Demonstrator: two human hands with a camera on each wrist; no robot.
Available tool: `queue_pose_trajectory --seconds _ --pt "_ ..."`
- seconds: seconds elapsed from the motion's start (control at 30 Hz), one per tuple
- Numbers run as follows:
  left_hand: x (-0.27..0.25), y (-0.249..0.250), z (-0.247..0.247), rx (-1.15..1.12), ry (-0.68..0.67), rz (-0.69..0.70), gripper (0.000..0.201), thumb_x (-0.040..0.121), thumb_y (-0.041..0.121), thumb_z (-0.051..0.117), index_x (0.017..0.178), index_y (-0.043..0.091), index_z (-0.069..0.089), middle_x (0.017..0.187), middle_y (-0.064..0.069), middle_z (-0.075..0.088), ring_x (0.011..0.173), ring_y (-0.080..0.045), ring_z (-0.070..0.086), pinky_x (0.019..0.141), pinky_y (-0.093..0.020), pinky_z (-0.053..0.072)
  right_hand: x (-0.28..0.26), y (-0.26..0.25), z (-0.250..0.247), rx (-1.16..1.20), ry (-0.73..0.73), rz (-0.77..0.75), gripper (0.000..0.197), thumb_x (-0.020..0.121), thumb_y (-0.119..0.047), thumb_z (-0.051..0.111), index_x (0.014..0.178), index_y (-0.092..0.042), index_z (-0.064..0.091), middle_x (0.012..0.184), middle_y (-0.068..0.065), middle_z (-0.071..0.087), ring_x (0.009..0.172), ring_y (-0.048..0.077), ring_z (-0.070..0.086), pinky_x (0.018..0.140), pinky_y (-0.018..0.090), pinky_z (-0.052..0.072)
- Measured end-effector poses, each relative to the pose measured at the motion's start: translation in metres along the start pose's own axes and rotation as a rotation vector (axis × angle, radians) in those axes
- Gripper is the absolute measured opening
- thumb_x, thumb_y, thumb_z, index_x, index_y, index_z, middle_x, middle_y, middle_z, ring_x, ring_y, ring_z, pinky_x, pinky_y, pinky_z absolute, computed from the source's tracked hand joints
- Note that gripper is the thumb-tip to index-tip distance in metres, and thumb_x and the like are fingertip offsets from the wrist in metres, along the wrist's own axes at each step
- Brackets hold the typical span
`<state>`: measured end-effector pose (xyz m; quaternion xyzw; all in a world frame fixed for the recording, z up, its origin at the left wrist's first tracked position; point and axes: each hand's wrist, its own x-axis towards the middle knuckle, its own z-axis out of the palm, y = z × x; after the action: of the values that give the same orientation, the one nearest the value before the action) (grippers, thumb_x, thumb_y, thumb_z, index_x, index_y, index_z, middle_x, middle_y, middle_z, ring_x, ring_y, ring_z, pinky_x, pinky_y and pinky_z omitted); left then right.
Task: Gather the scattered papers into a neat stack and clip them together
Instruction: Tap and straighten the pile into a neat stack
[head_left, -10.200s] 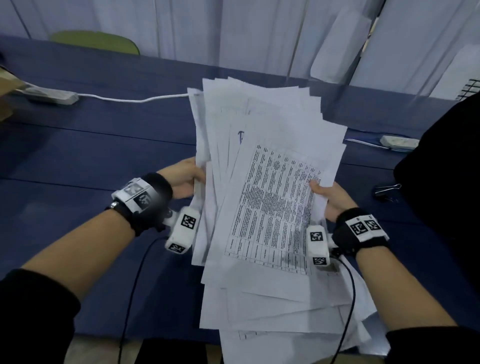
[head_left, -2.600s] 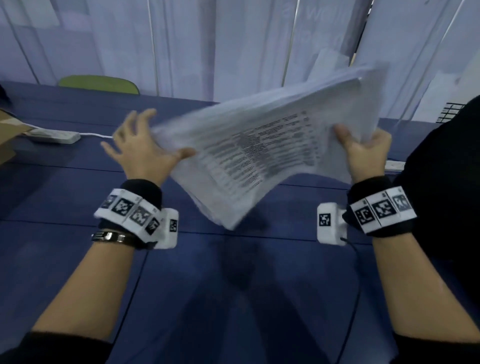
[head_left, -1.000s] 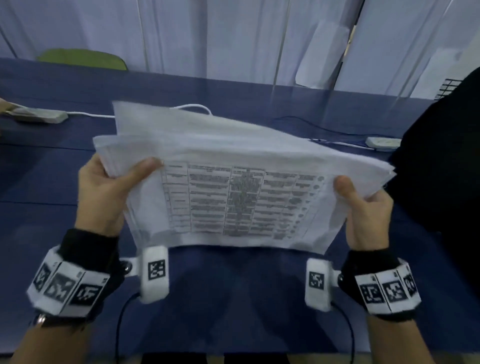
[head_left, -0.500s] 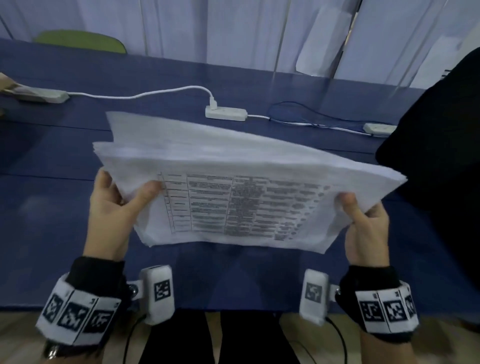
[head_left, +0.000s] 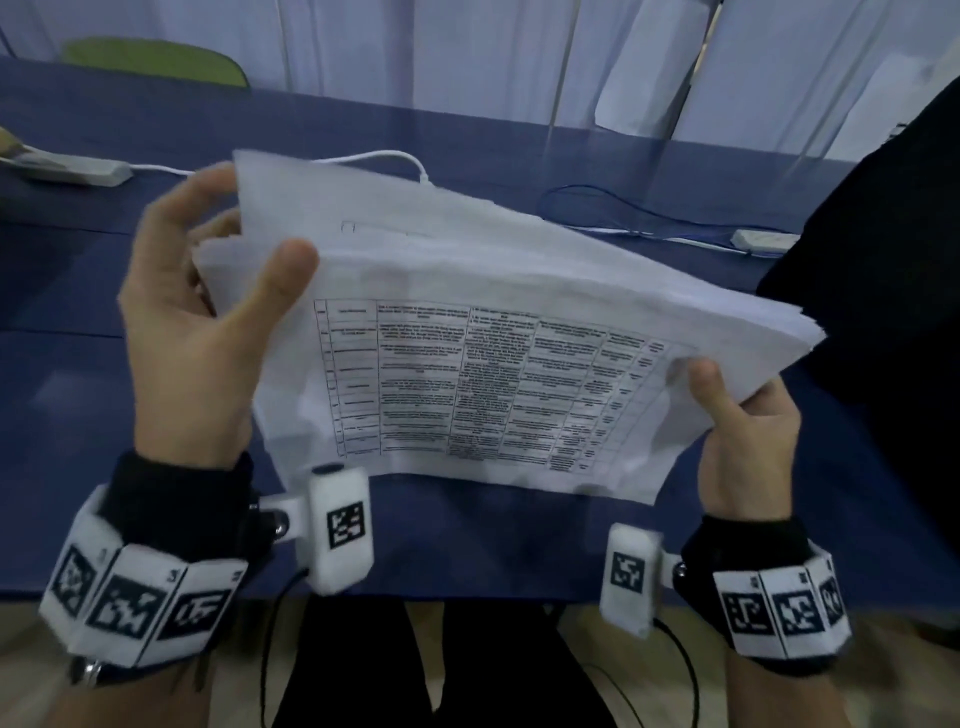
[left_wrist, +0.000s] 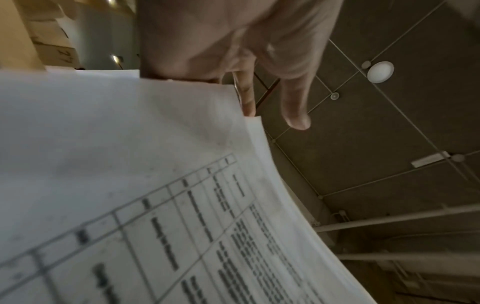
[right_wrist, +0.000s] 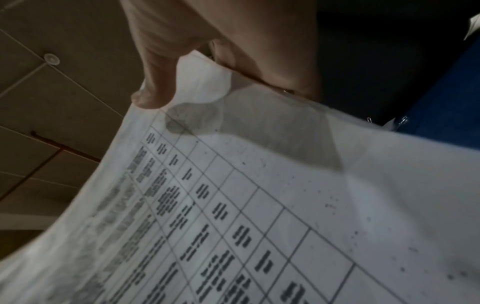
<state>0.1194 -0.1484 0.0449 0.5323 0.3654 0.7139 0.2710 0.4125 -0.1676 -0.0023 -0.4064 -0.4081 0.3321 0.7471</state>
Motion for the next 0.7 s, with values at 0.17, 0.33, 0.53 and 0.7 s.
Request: queue_pose_trajectory --seconds 0.17,0.33,0.53,0.7 --pt "0.014 -0.008 0.009 0.063 0.125 -0.036 0.011 0.079 0.027 0.068 0.079 0.031 0.058 0.058 0.023 0.065 0.057 0.008 0.057 0.058 -0.009 0.046 0.002 0.002 -0.001 0.021 -0.005 0.005 0.047 0.048 -0.042 0.079 0.084 -0.018 0.063 0.074 -0.014 0.075 0.075 -0.003 0.068 0.069 0.013 0.053" --pt "0.02 -0.013 -0.01 -0.06 0.216 -0.162 0.019 0.083 0.026 0.059 0.067 0.023 0.051 0.054 0.016 0.056 0.05 0.003 0.049 0.056 -0.015 0.041 0.006 0.005 -0.013 0.014 -0.012 0.023 0.033 0.054 -0.045 0.076 0.078 -0.023 0.07 0.076 -0.015 0.074 0.076 -0.003 0.067 0.072 0.013 0.053" --pt "0.019 -0.011 -0.01 -0.22 0.12 -0.37 0.017 0.084 0.031 0.045 0.074 0.018 0.049 0.063 0.011 0.059 0.057 -0.004 0.059 0.055 -0.014 0.047 0.01 0.005 -0.017 0.018 -0.14 0.068 0.039 0.05 -0.056 0.079 0.075 -0.027 0.074 0.075 -0.015 0.073 0.075 -0.002 0.066 0.071 0.014 0.053" --pt "0.018 -0.002 0.001 -0.04 0.228 -0.197 0.033 0.072 0.045 0.065 0.084 0.017 0.052 0.074 0.015 0.057 0.073 -0.004 0.052 0.074 -0.02 0.041 0.012 0.006 -0.022 0.052 -0.148 0.052 0.032 0.053 -0.053 0.078 0.073 -0.028 0.074 0.073 -0.015 0.072 0.075 -0.002 0.066 0.073 0.015 0.053"
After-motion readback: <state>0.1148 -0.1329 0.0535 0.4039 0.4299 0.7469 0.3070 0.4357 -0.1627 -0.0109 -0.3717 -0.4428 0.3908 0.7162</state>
